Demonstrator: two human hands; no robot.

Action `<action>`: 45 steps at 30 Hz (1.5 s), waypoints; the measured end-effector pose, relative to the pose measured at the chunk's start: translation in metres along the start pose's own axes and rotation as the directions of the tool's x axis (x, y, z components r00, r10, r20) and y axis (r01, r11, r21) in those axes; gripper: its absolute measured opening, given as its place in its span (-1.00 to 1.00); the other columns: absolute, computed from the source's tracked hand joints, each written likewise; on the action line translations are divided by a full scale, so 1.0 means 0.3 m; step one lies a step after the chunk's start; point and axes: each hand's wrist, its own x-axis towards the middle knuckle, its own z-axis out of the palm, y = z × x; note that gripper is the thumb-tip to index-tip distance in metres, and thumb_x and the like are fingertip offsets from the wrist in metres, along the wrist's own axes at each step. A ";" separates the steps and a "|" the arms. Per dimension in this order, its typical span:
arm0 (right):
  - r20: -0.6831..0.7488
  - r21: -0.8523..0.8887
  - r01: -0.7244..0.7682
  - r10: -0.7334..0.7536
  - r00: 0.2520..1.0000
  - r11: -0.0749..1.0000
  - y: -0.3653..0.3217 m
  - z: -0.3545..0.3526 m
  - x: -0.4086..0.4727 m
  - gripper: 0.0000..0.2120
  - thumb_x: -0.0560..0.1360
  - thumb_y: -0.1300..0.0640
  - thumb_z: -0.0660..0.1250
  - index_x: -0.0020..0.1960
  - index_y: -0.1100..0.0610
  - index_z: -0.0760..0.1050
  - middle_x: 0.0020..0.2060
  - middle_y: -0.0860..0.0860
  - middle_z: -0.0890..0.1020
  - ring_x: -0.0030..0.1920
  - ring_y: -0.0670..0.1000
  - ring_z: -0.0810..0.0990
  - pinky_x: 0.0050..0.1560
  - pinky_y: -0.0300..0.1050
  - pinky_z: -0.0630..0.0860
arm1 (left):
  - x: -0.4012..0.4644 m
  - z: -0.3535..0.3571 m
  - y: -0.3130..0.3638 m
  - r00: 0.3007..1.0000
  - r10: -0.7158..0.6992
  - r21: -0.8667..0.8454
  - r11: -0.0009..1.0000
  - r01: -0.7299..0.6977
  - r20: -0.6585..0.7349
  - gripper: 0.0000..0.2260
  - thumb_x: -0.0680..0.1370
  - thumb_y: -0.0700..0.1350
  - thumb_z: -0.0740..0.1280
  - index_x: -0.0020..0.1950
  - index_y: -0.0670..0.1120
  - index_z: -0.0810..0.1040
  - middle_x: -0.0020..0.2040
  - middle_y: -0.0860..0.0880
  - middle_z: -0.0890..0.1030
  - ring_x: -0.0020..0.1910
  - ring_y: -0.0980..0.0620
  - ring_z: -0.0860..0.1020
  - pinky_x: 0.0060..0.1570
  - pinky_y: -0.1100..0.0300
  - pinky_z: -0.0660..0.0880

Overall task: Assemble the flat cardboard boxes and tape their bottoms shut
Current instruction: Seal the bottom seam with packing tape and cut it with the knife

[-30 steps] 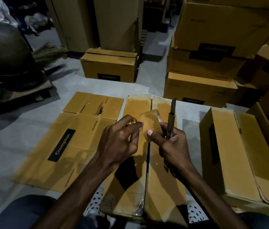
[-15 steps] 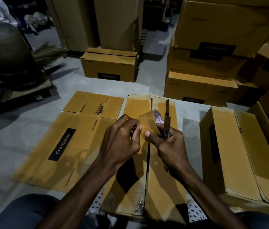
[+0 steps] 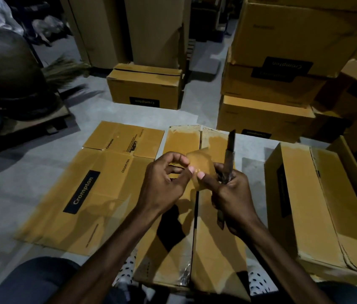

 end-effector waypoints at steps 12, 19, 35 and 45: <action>0.141 -0.018 -0.074 0.076 0.987 0.997 -0.033 -0.040 -0.003 -0.82 0.56 0.20 0.34 0.12 0.08 0.63 -0.49 -0.06 0.53 -0.46 0.06 0.18 -0.46 -0.07 0.13 | 0.032 -0.069 0.017 0.985 -0.067 -0.170 0.981 0.094 0.158 -0.78 0.33 -0.26 0.58 -0.14 -0.09 0.60 -0.08 -0.13 0.64 -0.16 0.05 0.65 -0.13 0.04 0.60; 0.095 -0.069 -0.118 0.124 0.988 0.991 -0.031 -0.039 -0.003 -0.88 0.55 0.20 0.35 0.02 0.14 0.66 -0.54 -0.11 0.48 -0.51 -0.03 0.23 -0.48 -0.14 0.19 | 0.035 -0.073 -0.004 0.983 -0.016 -0.078 0.996 0.031 0.184 -0.83 0.36 -0.18 0.55 -0.15 -0.17 0.61 -0.17 0.04 0.65 -0.13 -0.01 0.62 -0.14 0.00 0.59; 0.355 0.152 -0.310 0.240 0.903 0.939 -0.067 -0.087 0.004 -0.55 0.40 0.54 0.31 0.16 0.13 0.57 -0.18 0.05 0.65 -0.50 -0.04 0.27 -0.56 -0.24 0.18 | 0.027 -0.074 -0.016 0.954 -0.020 -0.302 0.946 0.115 0.299 -0.67 0.35 0.05 0.42 -0.04 -0.14 0.50 0.15 -0.12 0.56 0.18 0.08 0.54 0.04 0.19 0.52; 0.329 0.092 -0.257 0.214 0.920 0.962 -0.067 -0.093 -0.004 -0.67 0.34 0.48 0.44 -0.01 0.15 0.56 -0.24 0.08 0.59 -0.47 -0.01 0.31 -0.52 -0.18 0.17 | 0.023 -0.064 0.008 0.952 0.077 -0.423 0.904 0.058 0.296 -0.73 0.35 -0.06 0.46 -0.06 -0.13 0.48 0.20 -0.15 0.55 0.24 -0.01 0.52 0.02 0.14 0.53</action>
